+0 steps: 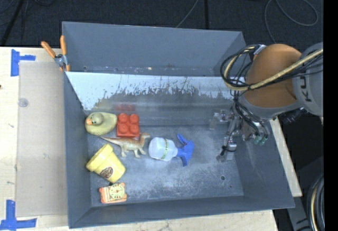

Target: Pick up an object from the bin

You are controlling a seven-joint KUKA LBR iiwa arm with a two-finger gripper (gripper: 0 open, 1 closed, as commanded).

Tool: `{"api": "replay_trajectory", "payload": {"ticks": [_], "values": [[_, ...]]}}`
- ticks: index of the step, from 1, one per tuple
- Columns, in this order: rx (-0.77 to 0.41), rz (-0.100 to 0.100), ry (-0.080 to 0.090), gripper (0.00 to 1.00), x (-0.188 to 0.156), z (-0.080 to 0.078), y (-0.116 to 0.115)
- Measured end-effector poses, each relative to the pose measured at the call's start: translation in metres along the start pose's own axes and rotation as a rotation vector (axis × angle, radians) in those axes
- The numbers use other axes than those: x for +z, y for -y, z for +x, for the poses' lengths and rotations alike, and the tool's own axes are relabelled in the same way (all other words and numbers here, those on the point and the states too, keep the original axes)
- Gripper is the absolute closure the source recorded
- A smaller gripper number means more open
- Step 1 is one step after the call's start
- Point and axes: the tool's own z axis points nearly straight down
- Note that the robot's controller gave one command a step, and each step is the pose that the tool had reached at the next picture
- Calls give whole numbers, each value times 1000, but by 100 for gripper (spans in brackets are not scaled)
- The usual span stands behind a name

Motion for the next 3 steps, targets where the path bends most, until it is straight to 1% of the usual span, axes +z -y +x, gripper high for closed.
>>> {"api": "replay_trajectory", "payload": {"ticks": [1, 2, 3], "values": [[-2, 1, 8, 0, -5, -2, 0], [-250, 4, 11, 0, 36, -11, -33], [-460, -1, 1, 0, 44, -12, -50]]}}
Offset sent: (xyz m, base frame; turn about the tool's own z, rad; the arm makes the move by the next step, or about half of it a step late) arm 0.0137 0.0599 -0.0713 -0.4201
